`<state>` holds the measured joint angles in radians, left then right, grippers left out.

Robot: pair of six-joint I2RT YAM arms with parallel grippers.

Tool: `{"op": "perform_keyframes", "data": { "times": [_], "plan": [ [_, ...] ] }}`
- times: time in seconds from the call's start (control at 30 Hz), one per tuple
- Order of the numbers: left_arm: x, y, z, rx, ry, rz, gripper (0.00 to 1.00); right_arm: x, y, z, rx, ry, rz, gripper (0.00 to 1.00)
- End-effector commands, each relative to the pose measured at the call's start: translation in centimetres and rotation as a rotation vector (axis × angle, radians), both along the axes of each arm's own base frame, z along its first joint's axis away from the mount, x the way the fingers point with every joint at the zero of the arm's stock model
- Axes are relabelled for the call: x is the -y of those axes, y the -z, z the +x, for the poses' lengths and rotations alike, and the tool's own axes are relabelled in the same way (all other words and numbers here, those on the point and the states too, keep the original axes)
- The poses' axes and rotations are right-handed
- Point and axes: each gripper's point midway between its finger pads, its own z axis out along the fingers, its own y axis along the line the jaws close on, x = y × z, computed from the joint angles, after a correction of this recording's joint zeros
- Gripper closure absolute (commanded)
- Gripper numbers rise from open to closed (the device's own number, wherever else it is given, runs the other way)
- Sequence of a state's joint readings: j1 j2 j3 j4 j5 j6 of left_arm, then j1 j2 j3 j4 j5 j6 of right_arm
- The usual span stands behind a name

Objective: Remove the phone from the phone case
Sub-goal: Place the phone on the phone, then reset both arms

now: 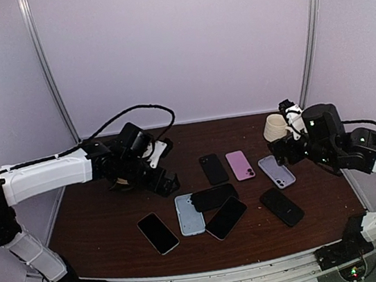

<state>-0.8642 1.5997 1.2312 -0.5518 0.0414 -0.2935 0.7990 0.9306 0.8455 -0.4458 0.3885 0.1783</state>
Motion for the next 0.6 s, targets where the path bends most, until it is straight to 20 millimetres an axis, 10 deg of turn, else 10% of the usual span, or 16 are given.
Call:
{"op": "perform_keyframes", "data": {
  "times": [0.0,0.57],
  "plan": [
    [-6.6,-0.2,3.7,0.136,-0.171,0.12,0.02,0.8,-0.2,1.8,0.023,-0.021,-0.004,0.01],
    [-23.1,0.0,7.2,0.634,-0.453,0.352,0.03,11.4,4.7,10.0,-0.018,0.3,-0.03,0.0]
  ]
}}
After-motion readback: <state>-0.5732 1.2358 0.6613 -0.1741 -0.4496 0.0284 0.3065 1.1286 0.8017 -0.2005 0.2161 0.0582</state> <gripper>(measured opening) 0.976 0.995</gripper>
